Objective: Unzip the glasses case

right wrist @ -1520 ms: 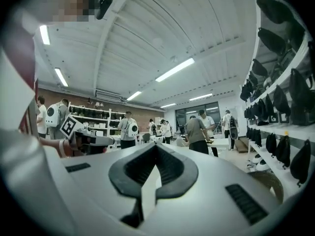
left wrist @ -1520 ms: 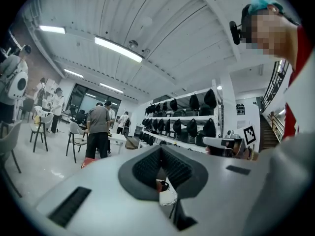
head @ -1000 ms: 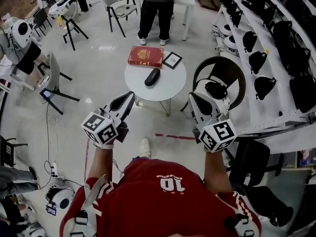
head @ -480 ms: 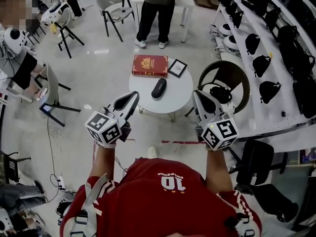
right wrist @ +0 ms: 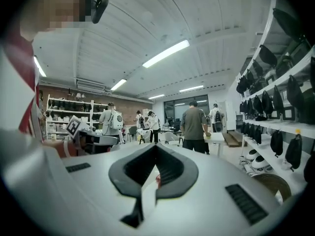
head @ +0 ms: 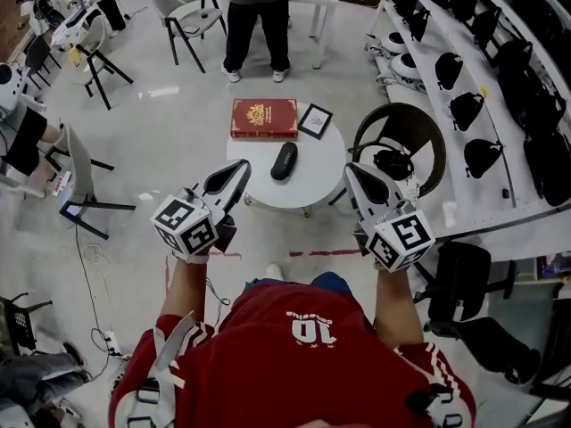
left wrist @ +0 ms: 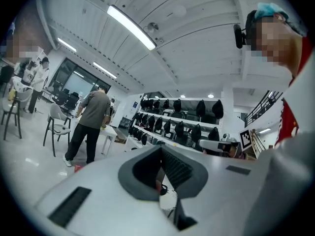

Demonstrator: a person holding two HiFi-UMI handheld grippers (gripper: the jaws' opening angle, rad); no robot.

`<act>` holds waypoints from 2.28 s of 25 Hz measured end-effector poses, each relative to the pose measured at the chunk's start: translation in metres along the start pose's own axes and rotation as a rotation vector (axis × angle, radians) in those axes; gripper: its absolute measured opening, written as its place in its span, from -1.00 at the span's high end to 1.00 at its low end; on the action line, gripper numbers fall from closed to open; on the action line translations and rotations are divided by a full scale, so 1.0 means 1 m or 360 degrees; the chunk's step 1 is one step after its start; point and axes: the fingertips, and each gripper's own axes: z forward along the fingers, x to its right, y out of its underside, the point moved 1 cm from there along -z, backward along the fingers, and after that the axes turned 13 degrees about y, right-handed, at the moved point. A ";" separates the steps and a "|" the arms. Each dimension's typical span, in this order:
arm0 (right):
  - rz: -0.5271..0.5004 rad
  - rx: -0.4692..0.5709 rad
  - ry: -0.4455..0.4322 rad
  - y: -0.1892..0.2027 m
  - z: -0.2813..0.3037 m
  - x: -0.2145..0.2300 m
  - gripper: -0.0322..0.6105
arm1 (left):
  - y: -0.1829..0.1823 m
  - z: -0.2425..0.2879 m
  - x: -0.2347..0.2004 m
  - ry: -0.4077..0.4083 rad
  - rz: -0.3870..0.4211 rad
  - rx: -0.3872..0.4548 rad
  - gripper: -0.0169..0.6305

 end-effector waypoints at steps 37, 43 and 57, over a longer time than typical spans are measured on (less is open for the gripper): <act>-0.0016 -0.0071 -0.0304 0.028 0.106 0.071 0.86 | 0.016 0.133 -0.090 0.0007 0.0165 -0.0265 0.36; 0.0004 -0.0100 -0.0293 0.038 0.102 0.077 0.86 | 0.057 0.137 -0.129 -0.0061 0.0075 -0.0372 0.33; 0.0055 -0.0193 -0.0271 0.073 0.105 0.109 0.86 | 0.189 0.163 -0.190 -0.0140 -0.0118 -0.0775 0.27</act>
